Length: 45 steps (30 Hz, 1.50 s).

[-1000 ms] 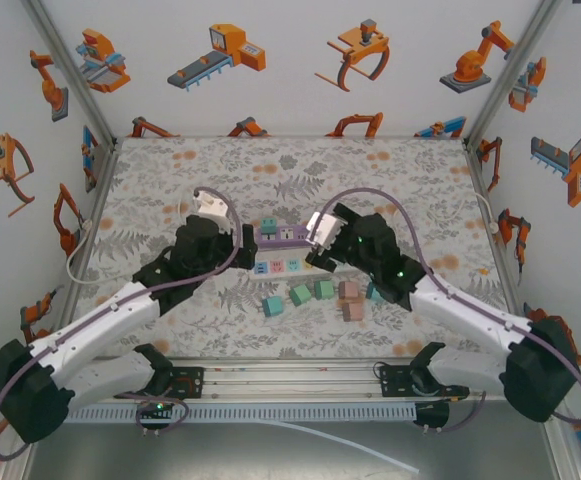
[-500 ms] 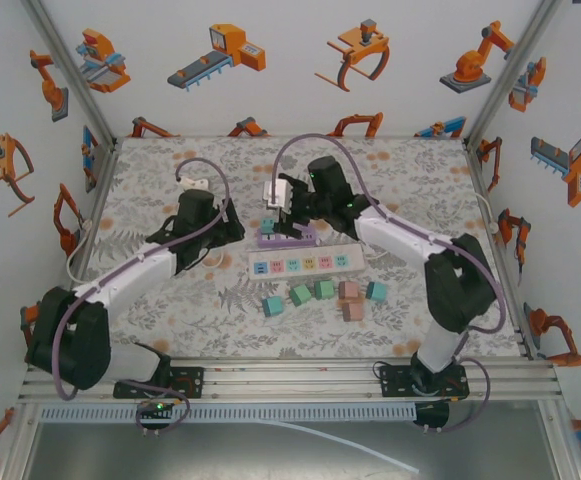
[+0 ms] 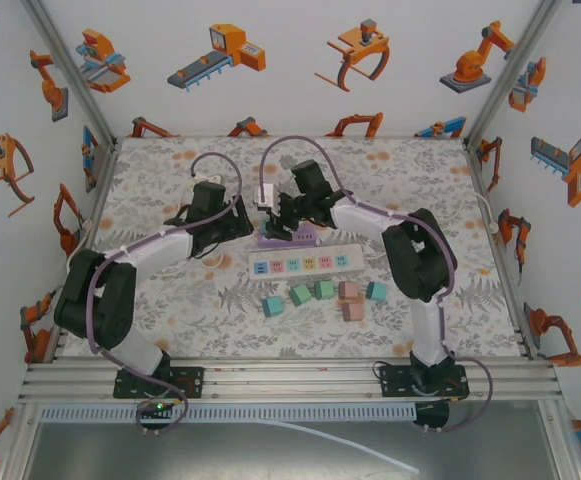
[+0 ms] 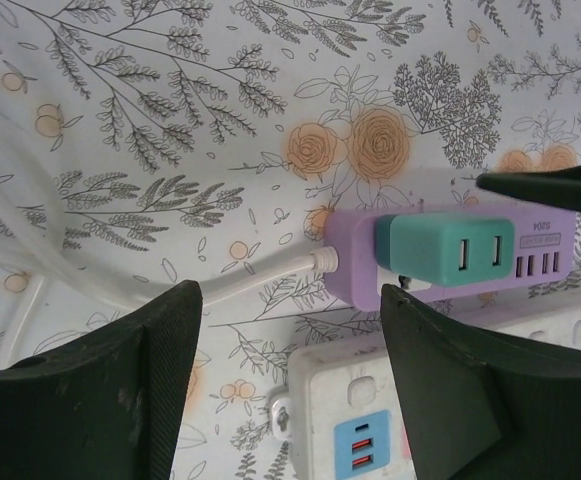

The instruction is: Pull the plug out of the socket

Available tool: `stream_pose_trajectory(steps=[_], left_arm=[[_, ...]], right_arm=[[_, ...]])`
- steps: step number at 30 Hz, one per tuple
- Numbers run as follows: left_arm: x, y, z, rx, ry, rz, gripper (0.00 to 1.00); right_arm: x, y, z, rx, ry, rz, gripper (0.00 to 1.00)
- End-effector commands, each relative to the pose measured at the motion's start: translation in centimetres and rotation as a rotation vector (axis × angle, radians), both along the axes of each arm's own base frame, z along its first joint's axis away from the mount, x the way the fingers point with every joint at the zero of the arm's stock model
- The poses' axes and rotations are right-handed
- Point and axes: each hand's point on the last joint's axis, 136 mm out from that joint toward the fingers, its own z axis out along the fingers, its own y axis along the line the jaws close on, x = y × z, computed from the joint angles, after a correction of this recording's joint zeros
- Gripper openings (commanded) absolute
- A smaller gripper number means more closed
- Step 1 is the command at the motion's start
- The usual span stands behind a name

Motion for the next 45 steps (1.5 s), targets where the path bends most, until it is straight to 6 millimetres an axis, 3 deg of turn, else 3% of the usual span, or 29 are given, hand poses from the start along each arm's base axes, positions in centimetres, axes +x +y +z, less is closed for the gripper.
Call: stream_pose_trajectory(steps=[1, 14, 21, 26, 36, 45], left_arm=[[1.0, -1.2, 0.5, -0.059, -0.009, -0.017, 0.67], [0.9, -1.9, -3.2, -0.033, 0.090, -0.046, 0.67], [0.6, -1.8, -4.3, -0.018, 0.122, -0.054, 0.67], [0.4, -1.8, -4.8, -0.011, 0.135, -0.054, 0.67], [-0.4, -1.3, -6.8, 0.047, 0.189, -0.056, 0.67], [-1.7, -0.2, -8.4, 0.133, 0.238, -0.053, 0.68]], right_arm=[[0.0, 0.4, 1.0, 0.028, 0.018, 0.025, 0.59], [0.4, 0.6, 0.7, 0.031, 0.044, 0.039, 0.41], [1.1, 0.4, -0.6, -0.021, 0.060, 0.003, 0.52], [1.2, 0.4, -1.2, -0.028, 0.068, 0.001, 0.48], [1.0, 0.8, 0.3, 0.009, 0.068, 0.024, 0.31], [1.1, 0.9, 2.1, 0.059, 0.095, 0.019, 0.23]])
